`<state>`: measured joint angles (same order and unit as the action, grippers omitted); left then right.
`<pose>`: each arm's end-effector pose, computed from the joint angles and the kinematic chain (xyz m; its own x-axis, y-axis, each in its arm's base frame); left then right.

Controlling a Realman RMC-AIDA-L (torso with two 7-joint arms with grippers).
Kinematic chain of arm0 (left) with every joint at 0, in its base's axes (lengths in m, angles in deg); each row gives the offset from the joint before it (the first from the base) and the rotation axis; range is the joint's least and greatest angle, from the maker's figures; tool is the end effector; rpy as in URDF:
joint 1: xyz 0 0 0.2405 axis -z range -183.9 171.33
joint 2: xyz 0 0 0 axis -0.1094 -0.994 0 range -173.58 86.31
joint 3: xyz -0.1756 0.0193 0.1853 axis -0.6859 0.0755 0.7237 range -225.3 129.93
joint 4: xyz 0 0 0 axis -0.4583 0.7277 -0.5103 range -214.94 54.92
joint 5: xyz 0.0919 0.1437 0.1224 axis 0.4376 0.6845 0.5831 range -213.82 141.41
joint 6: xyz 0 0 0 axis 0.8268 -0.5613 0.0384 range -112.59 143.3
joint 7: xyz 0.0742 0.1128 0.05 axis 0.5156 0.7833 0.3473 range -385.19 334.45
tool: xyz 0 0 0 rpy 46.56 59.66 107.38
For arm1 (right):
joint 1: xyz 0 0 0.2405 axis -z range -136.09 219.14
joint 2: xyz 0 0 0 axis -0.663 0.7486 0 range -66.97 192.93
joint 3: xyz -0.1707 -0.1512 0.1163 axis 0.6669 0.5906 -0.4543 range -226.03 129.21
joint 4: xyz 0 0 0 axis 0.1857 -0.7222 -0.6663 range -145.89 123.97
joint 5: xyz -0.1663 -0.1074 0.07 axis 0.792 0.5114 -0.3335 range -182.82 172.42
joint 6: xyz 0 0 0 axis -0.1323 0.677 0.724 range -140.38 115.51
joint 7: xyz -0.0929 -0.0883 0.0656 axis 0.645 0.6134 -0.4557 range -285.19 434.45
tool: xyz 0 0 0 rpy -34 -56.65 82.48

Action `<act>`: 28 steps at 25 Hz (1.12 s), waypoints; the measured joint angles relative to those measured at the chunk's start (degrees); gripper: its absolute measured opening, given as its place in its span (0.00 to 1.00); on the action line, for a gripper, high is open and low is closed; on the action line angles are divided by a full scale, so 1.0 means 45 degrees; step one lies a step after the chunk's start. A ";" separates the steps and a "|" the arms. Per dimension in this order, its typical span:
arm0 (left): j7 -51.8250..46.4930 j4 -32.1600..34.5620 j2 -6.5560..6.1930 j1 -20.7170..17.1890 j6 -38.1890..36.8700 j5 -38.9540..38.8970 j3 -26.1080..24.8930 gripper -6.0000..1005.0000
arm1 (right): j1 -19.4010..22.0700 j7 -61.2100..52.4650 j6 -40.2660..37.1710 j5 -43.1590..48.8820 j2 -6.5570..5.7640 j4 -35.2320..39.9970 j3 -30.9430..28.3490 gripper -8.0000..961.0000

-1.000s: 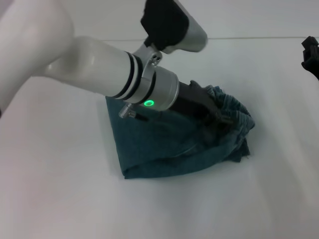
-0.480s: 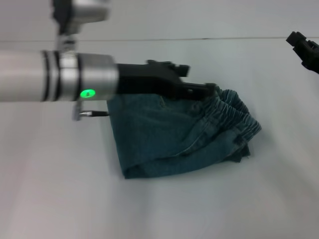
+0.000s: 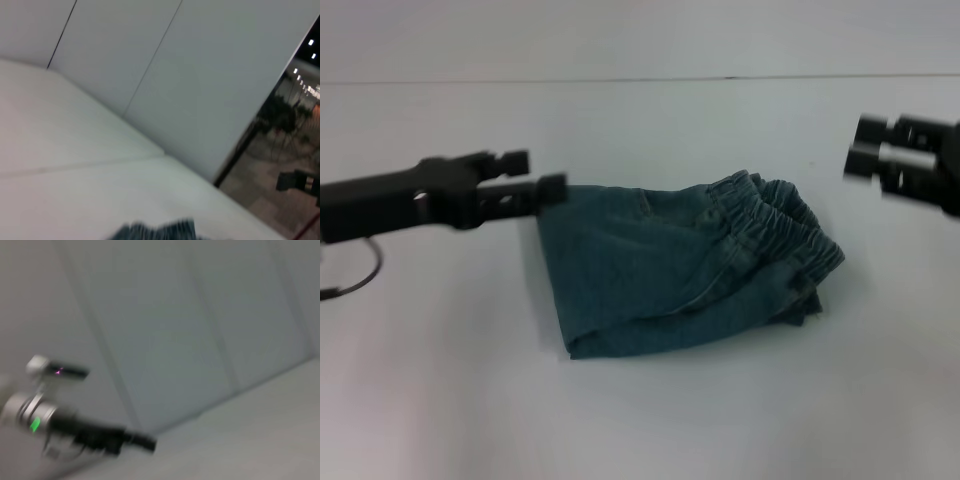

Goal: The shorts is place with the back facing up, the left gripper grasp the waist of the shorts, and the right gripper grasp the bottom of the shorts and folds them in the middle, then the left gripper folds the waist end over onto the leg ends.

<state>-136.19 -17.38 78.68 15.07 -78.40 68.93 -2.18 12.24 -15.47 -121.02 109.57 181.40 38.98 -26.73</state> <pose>-0.2300 0.3174 0.0482 0.5959 0.5245 0.6081 0.6683 -0.7438 -0.0134 0.2538 0.3119 0.0799 0.6672 -0.3207 -0.6723 -0.5026 -0.8599 -0.0886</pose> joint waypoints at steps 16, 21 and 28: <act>0.0487 0.0178 0.0281 -0.0498 -0.1059 0.3630 -0.1102 0.91 | 0.0640 0.0622 0.0070 0.3981 0.0040 0.0935 -0.0120 0.85; 0.0486 0.0184 0.0287 -0.0428 -0.1157 0.3637 -0.1106 0.91 | 0.0757 0.0692 0.0072 0.3985 0.0072 0.0913 -0.0194 0.85; 0.0419 0.0195 0.0299 -0.0408 -0.1186 0.3646 -0.0928 0.91 | 0.0768 0.0815 0.0083 0.4019 0.0082 0.0840 -0.0191 0.84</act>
<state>-134.30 -16.50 80.02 13.23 -83.74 85.33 -6.35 15.69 -11.81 -120.64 127.66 181.77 42.76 -27.59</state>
